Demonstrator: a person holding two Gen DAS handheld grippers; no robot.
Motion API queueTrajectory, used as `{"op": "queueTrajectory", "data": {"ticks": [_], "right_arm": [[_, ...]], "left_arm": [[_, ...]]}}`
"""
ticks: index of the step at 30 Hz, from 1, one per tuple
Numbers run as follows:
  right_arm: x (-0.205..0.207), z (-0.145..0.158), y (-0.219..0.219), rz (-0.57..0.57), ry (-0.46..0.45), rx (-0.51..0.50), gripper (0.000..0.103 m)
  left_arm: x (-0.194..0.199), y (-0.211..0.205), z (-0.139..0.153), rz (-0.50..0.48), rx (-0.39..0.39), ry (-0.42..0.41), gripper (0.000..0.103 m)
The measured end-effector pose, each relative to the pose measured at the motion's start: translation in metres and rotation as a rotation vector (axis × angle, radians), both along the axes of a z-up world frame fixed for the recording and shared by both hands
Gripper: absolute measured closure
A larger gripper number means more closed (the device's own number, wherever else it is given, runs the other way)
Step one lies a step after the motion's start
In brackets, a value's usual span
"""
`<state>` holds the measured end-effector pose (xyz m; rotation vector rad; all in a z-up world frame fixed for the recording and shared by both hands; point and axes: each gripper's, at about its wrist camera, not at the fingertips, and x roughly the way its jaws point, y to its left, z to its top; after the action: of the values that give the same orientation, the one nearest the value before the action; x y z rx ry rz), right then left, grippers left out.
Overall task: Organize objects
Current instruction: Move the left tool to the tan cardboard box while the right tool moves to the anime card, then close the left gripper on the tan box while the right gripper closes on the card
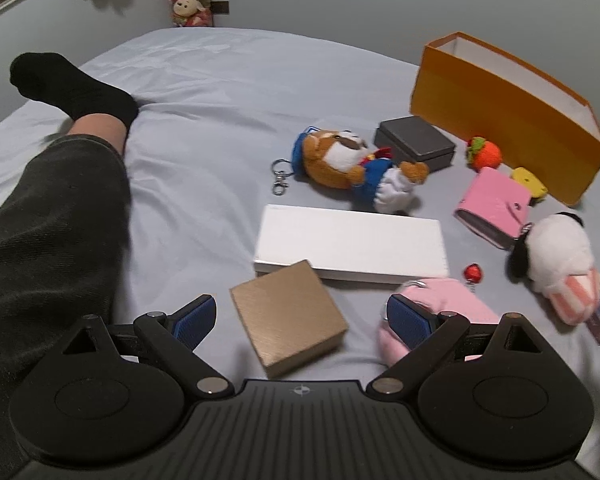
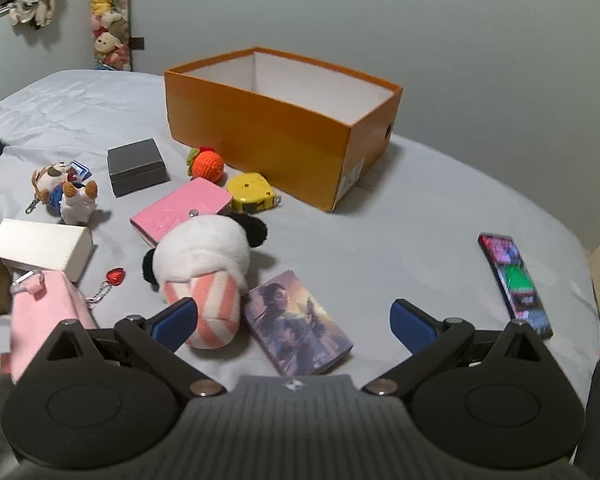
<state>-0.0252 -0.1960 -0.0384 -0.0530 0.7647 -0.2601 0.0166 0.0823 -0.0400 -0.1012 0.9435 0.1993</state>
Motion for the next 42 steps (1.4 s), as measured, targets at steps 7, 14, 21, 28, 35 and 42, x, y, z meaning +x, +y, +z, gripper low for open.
{"op": "queueTrajectory", "data": {"ticks": [7,14,21,28,35,42], "right_arm": [[0.004,-0.013,-0.014,0.047,-0.008,0.031,0.001],[0.015,-0.029,-0.017,0.18,0.051,-0.011,0.001],[0.029,-0.049,-0.011,0.337,0.15,-0.076,0.001],[0.042,-0.06,-0.015,0.422,0.228,-0.122,0.003],[0.054,-0.066,-0.025,0.447,0.276,-0.092,0.02],[0.059,-0.068,-0.029,0.431,0.285,-0.044,0.024]], "left_arm": [[0.004,0.007,-0.014,0.032,0.009,0.022,0.0],[0.007,0.009,-0.027,0.042,0.006,0.019,0.0],[0.011,0.007,-0.04,0.031,0.007,0.043,0.0],[0.017,0.009,-0.052,0.019,-0.03,0.07,0.0],[0.019,0.004,-0.059,-0.004,0.0,0.089,0.009],[0.017,0.008,-0.057,0.002,-0.022,0.077,0.017]]}}
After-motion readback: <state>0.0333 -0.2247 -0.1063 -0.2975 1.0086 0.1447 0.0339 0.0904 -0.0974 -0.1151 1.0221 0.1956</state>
